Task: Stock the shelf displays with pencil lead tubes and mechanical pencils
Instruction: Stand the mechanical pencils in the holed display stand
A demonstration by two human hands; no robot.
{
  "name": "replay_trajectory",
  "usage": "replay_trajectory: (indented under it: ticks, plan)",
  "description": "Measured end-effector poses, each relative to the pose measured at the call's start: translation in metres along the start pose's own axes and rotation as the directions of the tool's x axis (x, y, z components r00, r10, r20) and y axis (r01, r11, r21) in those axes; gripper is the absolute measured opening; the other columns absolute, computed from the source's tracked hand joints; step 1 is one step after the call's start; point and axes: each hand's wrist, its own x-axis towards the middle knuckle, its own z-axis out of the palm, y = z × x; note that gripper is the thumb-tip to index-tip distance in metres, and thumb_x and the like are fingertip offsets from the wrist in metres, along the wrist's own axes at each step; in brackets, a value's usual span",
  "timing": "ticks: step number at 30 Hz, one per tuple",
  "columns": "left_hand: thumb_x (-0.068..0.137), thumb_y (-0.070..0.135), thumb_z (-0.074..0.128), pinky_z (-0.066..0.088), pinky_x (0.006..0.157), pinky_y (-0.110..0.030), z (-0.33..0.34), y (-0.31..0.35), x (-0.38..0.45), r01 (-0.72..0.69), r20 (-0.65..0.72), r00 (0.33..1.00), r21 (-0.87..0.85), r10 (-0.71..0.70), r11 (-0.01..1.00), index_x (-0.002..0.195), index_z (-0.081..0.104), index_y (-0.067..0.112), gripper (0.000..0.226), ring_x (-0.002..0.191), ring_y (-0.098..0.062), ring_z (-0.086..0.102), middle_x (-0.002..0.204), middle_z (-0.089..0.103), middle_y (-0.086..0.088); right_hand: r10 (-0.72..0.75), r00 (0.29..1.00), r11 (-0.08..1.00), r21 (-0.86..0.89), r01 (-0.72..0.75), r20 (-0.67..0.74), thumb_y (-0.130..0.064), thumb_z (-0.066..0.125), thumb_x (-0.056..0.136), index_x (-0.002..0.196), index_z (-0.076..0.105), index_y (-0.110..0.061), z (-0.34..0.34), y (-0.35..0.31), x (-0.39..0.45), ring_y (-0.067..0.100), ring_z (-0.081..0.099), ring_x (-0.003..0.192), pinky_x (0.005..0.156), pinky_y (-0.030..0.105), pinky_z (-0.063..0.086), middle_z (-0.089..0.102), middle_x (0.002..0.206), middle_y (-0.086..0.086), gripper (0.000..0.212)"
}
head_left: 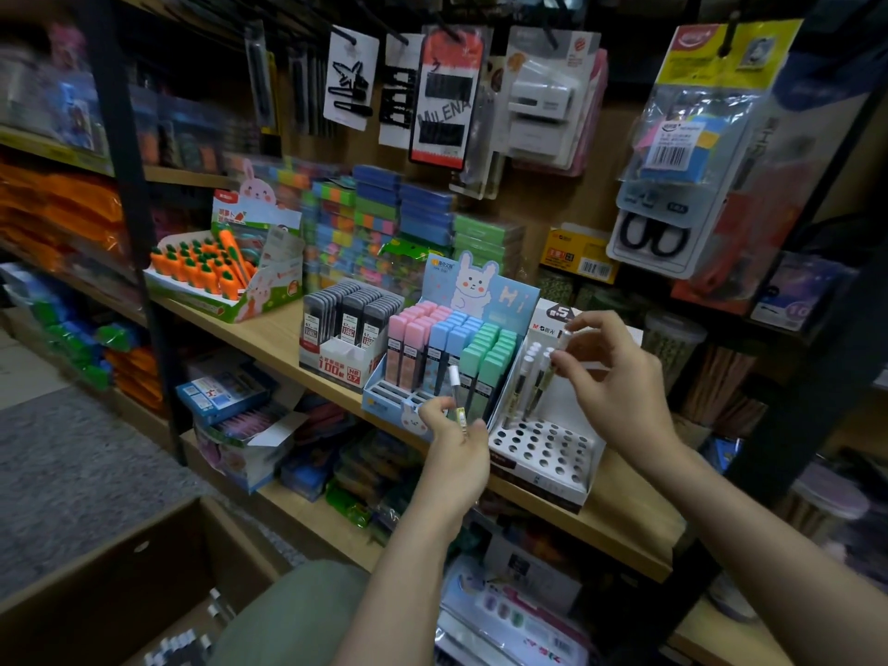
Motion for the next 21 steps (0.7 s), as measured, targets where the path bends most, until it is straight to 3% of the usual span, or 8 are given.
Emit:
replay_trajectory:
  ticks: [3, 6, 9, 12, 14, 16, 19, 21]
  plan:
    - [0.103, 0.018, 0.034, 0.041, 0.062, -0.029, 0.001, 0.0, 0.0, 0.003, 0.0, 1.0, 0.028, -0.003, 1.0, 0.121, 0.024, 0.031, 0.024, 0.067, -0.013, 0.044, 0.085, 0.045, -0.003, 0.016, 1.0, 1.0, 0.012, -0.016, -0.005, -0.017, 0.073, 0.086, 0.102, 0.052, -0.035, 0.007, 0.006, -0.004, -0.001, 0.067, 0.085, 0.074, 0.016, 0.056, 0.067, 0.087, -0.015, 0.032]
    - [0.103, 0.019, 0.04, 0.049, 0.08, -0.037, -0.003, 0.002, -0.001, -0.019, -0.033, 0.999, 0.016, 0.02, 1.0, 0.12, 0.038, 0.035, 0.023, 0.084, -0.017, 0.051, 0.1, 0.05, -0.004, 0.019, 1.0, 1.0, 0.008, -0.019, 0.012, -0.015, 0.072, 0.086, 0.102, 0.052, -0.037, 0.011, 0.007, -0.008, -0.004, 0.064, 0.086, 0.073, 0.012, 0.054, 0.065, 0.087, -0.017, 0.034]
    - [0.102, 0.022, 0.044, 0.049, 0.081, -0.036, -0.006, 0.003, -0.002, -0.052, -0.073, 0.996, -0.039, 0.049, 0.998, 0.125, 0.046, 0.035, 0.026, 0.078, -0.014, 0.052, 0.093, 0.056, -0.001, 0.018, 1.0, 0.999, 0.035, -0.019, 0.023, -0.013, 0.073, 0.086, 0.102, 0.053, -0.035, 0.011, 0.009, -0.01, -0.005, 0.065, 0.084, 0.071, 0.008, 0.051, 0.065, 0.086, -0.018, 0.033]
    - [0.103, 0.026, 0.043, 0.045, 0.097, -0.05, -0.005, 0.005, 0.0, -0.058, -0.065, 0.996, -0.043, 0.055, 0.997, 0.13, 0.046, 0.033, 0.028, 0.076, -0.012, 0.051, 0.087, 0.06, 0.001, 0.049, 0.999, 0.998, 0.033, -0.05, 0.01, -0.014, 0.074, 0.085, 0.102, 0.055, -0.031, 0.01, 0.011, -0.007, -0.003, 0.065, 0.083, 0.07, 0.01, 0.052, 0.065, 0.088, -0.017, 0.03]
    - [0.103, 0.028, 0.042, 0.041, 0.103, -0.053, -0.004, 0.006, 0.0, -0.039, -0.054, 0.998, -0.051, 0.036, 0.998, 0.134, 0.048, 0.028, 0.031, 0.092, -0.021, 0.058, 0.103, 0.063, -0.007, 0.074, 0.997, 0.997, -0.004, -0.074, 0.011, -0.014, 0.076, 0.083, 0.1, 0.057, -0.028, 0.012, 0.012, -0.002, -0.003, 0.064, 0.083, 0.073, 0.011, 0.053, 0.063, 0.093, -0.014, 0.029]
    - [0.103, 0.027, 0.043, 0.041, 0.105, -0.05, -0.002, 0.004, -0.001, -0.03, -0.044, 0.999, -0.025, 0.029, 0.999, 0.137, 0.047, 0.027, 0.034, 0.117, -0.033, 0.054, 0.126, 0.057, -0.015, 0.089, 0.996, 0.995, -0.042, -0.088, 0.019, -0.013, 0.078, 0.081, 0.098, 0.059, -0.026, 0.016, 0.013, 0.0, -0.004, 0.062, 0.083, 0.074, 0.008, 0.05, 0.061, 0.097, -0.008, 0.029]
    - [0.102, 0.019, 0.044, 0.044, 0.102, -0.043, -0.002, 0.001, -0.002, -0.04, -0.036, 0.999, 0.004, 0.041, 0.999, 0.133, 0.052, 0.023, 0.032, 0.115, -0.027, 0.056, 0.12, 0.059, -0.013, 0.091, 0.996, 0.994, -0.053, -0.091, 0.004, -0.011, 0.078, 0.081, 0.098, 0.061, -0.026, 0.021, 0.014, -0.001, -0.002, 0.061, 0.082, 0.073, 0.007, 0.048, 0.058, 0.098, -0.007, 0.028]
    - [0.102, 0.017, 0.046, 0.05, 0.093, -0.035, -0.002, 0.0, -0.001, -0.053, -0.041, 0.998, 0.006, 0.053, 0.999, 0.128, 0.057, 0.02, 0.029, 0.103, -0.021, 0.061, 0.108, 0.063, -0.01, 0.1, 0.995, 0.992, -0.083, -0.099, 0.008, -0.011, 0.078, 0.081, 0.099, 0.062, -0.025, 0.024, 0.015, -0.006, -0.001, 0.06, 0.082, 0.073, 0.01, 0.051, 0.057, 0.098, -0.006, 0.027]
